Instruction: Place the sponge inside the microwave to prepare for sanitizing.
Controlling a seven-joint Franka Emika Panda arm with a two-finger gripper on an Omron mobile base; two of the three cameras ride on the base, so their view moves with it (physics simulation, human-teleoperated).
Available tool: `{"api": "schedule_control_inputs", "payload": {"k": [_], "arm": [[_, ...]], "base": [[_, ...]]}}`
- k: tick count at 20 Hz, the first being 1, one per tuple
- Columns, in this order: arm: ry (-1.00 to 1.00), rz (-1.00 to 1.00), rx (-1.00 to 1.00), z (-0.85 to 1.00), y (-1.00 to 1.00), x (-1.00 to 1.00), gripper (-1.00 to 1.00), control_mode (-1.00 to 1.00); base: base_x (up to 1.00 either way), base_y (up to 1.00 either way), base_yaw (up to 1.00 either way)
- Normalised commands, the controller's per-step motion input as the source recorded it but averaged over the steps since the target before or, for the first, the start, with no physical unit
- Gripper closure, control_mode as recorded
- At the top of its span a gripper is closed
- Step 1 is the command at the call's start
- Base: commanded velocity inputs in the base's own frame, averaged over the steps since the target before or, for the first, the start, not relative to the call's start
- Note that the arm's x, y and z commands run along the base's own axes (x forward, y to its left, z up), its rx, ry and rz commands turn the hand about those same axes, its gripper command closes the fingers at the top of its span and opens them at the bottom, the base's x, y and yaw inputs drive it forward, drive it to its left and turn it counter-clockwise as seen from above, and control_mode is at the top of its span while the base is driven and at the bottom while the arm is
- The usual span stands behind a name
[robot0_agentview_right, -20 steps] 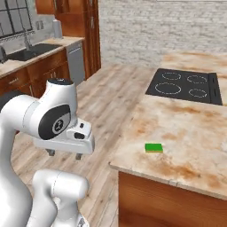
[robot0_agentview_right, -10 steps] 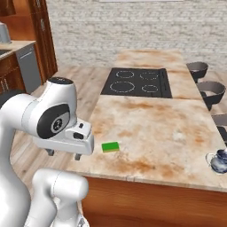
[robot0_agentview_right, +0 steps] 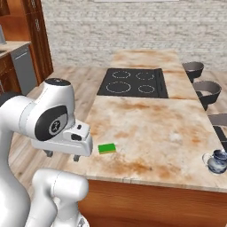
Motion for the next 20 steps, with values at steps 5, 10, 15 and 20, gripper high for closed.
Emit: {"api": "schedule_control_inputs", "payload": {"k": [5, 10, 15, 20], "arm": [[0.00, 0.00, 0.00, 0.00, 0.00, 0.00, -1.00, 1.00], [0.00, 0.00, 0.00, 0.00, 0.00, 0.00, -1.00, 1.00], [0.00, 0.00, 0.00, 0.00, 0.00, 0.00, -1.00, 1.00], [0.00, 0.00, 0.00, 0.00, 0.00, 0.12, -1.00, -1.00]], "base": [[0.48, 0.00, 0.01], [0.25, 0.00, 0.01], [0.02, 0.00, 0.00], [0.00, 0.00, 0.00]]}}
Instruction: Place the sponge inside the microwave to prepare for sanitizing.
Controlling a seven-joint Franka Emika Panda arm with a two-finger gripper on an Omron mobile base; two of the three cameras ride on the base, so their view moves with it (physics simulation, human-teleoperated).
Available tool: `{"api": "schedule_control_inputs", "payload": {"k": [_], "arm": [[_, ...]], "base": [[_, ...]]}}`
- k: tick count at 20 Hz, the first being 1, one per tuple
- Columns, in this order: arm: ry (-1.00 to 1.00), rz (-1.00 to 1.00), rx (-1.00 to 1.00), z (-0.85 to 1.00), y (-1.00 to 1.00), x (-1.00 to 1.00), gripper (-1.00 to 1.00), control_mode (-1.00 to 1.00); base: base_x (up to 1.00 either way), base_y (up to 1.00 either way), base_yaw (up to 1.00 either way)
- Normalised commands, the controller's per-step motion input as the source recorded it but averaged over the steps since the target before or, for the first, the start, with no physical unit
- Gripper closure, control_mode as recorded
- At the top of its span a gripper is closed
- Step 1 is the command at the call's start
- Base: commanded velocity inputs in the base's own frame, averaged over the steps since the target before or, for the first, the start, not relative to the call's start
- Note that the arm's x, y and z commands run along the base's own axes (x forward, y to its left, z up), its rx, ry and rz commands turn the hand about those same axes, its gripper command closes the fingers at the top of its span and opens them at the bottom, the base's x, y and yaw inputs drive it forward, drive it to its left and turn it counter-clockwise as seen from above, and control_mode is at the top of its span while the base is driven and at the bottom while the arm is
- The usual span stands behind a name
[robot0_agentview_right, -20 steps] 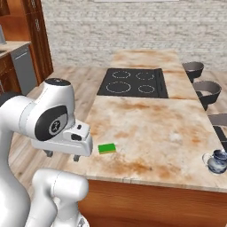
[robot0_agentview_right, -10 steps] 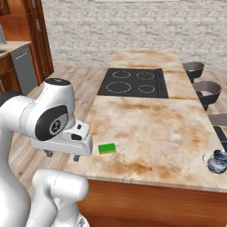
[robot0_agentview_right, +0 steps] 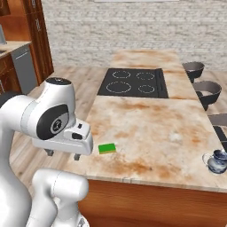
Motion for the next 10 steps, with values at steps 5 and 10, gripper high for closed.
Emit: {"api": "schedule_control_inputs", "payload": {"k": [5, 10], "arm": [[0.02, -0.06, -0.05, 0.09, 0.00, 0.71, -1.00, -1.00], [0.12, -0.48, -0.14, 0.01, 0.13, 0.96, -1.00, -1.00]], "base": [[0.00, 0.00, 0.00], [0.00, 0.00, 0.00]]}}
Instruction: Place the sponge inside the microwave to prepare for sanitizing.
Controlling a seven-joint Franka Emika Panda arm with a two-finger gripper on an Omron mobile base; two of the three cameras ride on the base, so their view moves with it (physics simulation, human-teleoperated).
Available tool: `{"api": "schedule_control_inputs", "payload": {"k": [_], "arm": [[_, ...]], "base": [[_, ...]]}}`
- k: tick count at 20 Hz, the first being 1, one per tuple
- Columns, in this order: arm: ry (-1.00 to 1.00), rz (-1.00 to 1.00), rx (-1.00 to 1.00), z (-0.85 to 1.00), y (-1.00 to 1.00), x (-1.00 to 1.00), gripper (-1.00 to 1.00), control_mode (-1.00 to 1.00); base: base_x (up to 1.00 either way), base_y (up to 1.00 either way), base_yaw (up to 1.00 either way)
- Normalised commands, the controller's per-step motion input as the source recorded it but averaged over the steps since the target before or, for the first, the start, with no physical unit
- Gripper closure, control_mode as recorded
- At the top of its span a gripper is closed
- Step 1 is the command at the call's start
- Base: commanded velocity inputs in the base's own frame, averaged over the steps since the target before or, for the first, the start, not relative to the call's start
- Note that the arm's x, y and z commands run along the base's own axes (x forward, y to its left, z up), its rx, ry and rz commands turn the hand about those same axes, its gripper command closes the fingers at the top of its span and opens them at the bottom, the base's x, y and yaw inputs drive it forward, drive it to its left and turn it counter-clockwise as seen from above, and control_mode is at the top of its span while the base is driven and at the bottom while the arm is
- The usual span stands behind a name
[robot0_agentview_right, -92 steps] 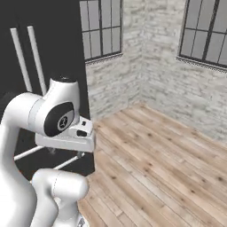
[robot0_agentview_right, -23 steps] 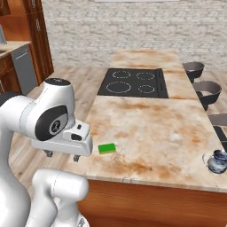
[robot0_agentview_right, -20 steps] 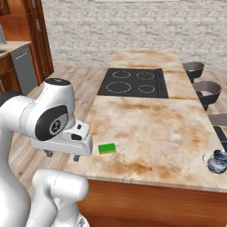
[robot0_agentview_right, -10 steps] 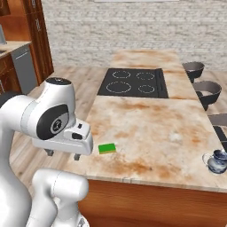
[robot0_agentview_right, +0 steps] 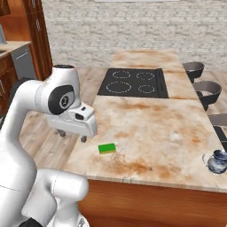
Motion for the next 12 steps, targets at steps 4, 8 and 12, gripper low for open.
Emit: {"api": "schedule_control_inputs", "payload": {"k": [4, 8, 12], "arm": [[0.04, -0.59, -0.10, -0.17, 0.08, 0.94, -1.00, -1.00], [0.01, -0.62, -0.02, -0.66, -0.02, 0.91, -1.00, -1.00], [-0.12, -0.52, 0.00, -0.99, -0.17, 0.97, -1.00, -1.00]], "base": [[0.00, 0.00, 0.00], [0.00, 0.00, 0.00], [0.00, 0.00, 0.00]]}}
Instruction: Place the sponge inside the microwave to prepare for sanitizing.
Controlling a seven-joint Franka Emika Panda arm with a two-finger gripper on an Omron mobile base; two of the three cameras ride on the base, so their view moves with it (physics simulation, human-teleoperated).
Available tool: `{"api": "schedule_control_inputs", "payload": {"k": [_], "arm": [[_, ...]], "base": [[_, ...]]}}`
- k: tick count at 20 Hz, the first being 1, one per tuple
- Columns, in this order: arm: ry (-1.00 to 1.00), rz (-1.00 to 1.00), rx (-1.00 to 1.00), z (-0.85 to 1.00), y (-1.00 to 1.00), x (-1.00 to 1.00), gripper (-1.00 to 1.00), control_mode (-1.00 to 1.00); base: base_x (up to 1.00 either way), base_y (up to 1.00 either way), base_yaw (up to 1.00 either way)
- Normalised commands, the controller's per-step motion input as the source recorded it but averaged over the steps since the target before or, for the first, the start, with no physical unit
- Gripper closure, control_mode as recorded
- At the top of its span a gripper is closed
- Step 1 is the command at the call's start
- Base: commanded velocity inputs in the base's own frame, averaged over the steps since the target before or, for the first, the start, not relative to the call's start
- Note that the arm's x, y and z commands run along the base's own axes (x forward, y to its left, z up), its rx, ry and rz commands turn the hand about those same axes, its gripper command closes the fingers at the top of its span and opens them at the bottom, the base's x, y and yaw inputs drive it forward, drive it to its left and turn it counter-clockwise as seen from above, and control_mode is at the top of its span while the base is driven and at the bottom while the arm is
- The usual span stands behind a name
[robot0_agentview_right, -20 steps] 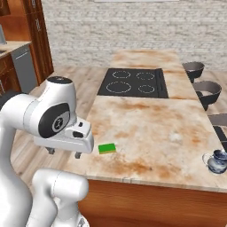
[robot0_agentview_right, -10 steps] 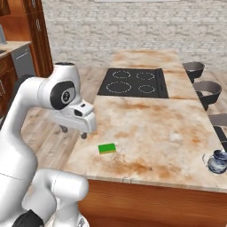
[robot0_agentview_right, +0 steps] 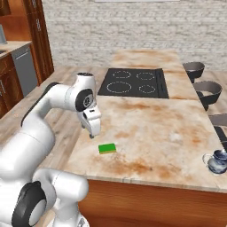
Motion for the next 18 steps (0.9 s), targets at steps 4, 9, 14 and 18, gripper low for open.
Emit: {"api": "schedule_control_inputs", "payload": {"k": [4, 9, 14, 18], "arm": [[-0.07, -0.24, 0.03, -0.52, -0.06, 0.78, -1.00, -1.00], [-0.03, -0.05, -0.07, -0.35, -0.11, 0.53, -1.00, -1.00], [-0.01, -0.02, -0.11, -0.44, -0.24, 0.31, -1.00, -1.00], [0.00, 0.00, -0.01, -0.30, -0.13, 0.41, -1.00, -1.00]], "base": [[0.00, 0.00, 0.00], [0.00, 0.00, 0.00], [0.00, 0.00, 0.00], [0.00, 0.00, 0.00]]}}
